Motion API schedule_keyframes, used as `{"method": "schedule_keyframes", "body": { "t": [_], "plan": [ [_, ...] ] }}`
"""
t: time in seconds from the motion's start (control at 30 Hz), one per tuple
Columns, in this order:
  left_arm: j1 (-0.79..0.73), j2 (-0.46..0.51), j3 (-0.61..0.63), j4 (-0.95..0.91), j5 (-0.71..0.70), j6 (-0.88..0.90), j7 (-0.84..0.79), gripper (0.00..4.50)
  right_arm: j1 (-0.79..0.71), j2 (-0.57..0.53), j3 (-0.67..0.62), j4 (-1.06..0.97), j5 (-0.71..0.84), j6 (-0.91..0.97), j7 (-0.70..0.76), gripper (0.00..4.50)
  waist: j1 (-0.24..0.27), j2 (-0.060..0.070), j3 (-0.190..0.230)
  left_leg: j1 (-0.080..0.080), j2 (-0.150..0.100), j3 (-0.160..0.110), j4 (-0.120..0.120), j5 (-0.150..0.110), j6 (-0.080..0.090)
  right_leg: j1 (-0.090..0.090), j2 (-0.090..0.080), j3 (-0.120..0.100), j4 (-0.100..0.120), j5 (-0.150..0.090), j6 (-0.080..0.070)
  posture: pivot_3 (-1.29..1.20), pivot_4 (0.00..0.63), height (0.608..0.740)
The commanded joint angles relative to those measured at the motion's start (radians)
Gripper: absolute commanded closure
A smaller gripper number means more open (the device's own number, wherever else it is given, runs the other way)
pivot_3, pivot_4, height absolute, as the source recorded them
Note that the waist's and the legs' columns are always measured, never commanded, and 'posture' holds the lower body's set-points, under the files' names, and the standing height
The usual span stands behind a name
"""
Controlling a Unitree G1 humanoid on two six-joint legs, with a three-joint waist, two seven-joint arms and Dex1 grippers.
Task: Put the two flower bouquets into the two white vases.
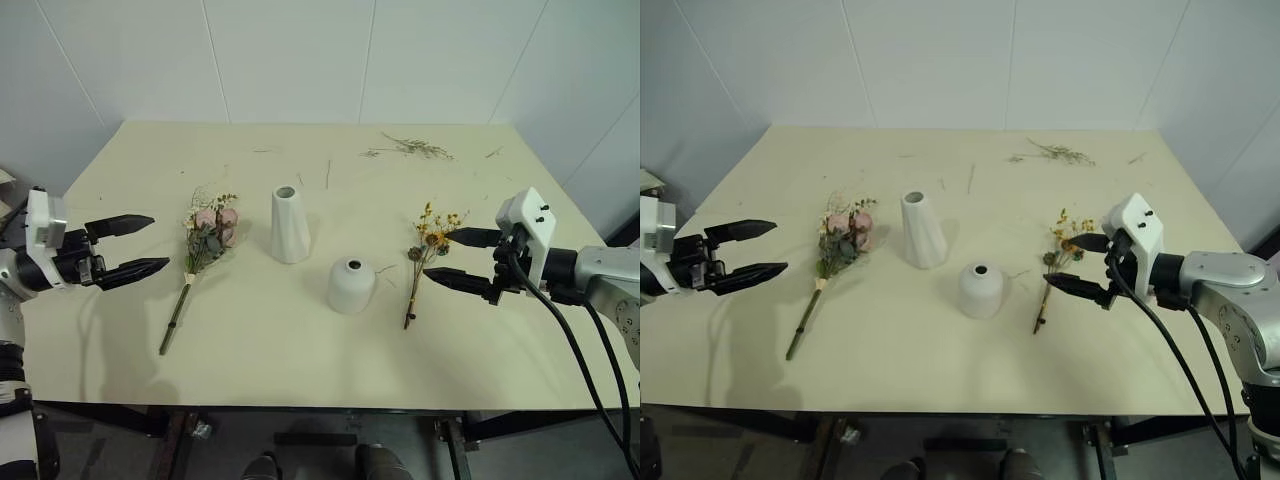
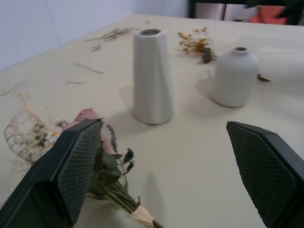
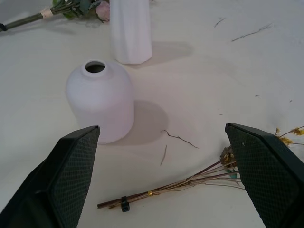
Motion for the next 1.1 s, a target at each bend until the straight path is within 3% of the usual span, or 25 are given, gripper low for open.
{"method": "schedule_keyframes", "body": {
  "t": [0.03, 0.1, 0.33, 0.5, 0.6, 0.77, 1.1],
  "plan": [
    [0.020, 0.011, 0.016, -0.063, 0.011, 0.072, 0.107, 0.00, -0.013, -0.014, -0.023, -0.018, -0.012, -0.051, 0.015, 0.04, -0.002, 0.000, 0.000, 0.000, 0.000, 0.000, 0.000, 0.000, 0.000, 0.000, 0.000, 0.000, 0.000, 0.000, 0.000, 0.00, 0.150, 0.740],
    [0.039, 0.009, 0.014, -0.099, 0.015, 0.132, 0.170, 0.00, -0.015, -0.010, -0.005, -0.005, -0.039, -0.106, 0.038, 0.04, -0.002, 0.000, 0.000, 0.000, 0.000, 0.000, 0.000, 0.000, 0.000, 0.000, 0.000, 0.000, 0.000, 0.000, 0.000, 0.00, 0.150, 0.740],
    [0.159, -0.055, 0.000, -0.560, -0.003, 0.657, 0.592, 0.00, -0.062, 0.051, 0.032, 0.131, -0.079, -0.299, 0.133, 0.04, 0.000, -0.001, 0.000, 0.000, 0.000, -0.001, 0.002, 0.000, 0.000, 0.001, 0.000, 0.000, 0.001, 0.001, 0.001, 0.00, 0.150, 0.740],
    [0.157, -0.072, -0.006, -0.729, -0.033, 0.951, 0.740, 0.00, -0.120, 0.091, 0.065, 0.211, -0.108, -0.357, 0.147, 0.04, -0.001, -0.001, 0.000, 0.001, -0.001, -0.001, 0.003, 0.000, 0.000, 0.002, 0.000, 0.000, 0.002, 0.001, 0.001, 0.00, 0.150, 0.740],
    [0.141, -0.078, -0.003, -0.757, -0.040, 1.025, 0.779, 0.00, -0.148, 0.106, 0.078, 0.239, -0.122, -0.371, 0.156, 0.04, -0.004, -0.001, 0.000, 0.002, -0.001, -0.001, 0.003, 0.000, 0.000, 0.002, 0.000, 0.001, 0.002, 0.001, 0.001, 0.00, 0.150, 0.740],
    [0.011, -0.109, -0.042, -0.749, -0.052, 1.315, 0.856, 0.00, -0.160, 0.108, 0.077, 0.262, -0.143, -0.390, 0.164, 0.04, 0.005, -0.001, 0.000, 0.001, -0.001, -0.001, 0.004, 0.000, 0.000, 0.002, 0.000, 0.000, 0.002, 0.001, 0.001, 0.00, 0.150, 0.740],
    [-0.067, -0.124, -0.149, -0.587, 0.036, 1.317, 0.920, 0.00, -0.151, 0.112, 0.071, 0.248, -0.156, -0.383, 0.150, 0.04, 0.006, -0.002, 0.000, 0.001, -0.001, -0.001, 0.004, 0.000, -0.001, 0.002, 0.000, 0.001, 0.001, 0.001, 0.002, 0.00, 0.150, 0.740]
  ]
}}
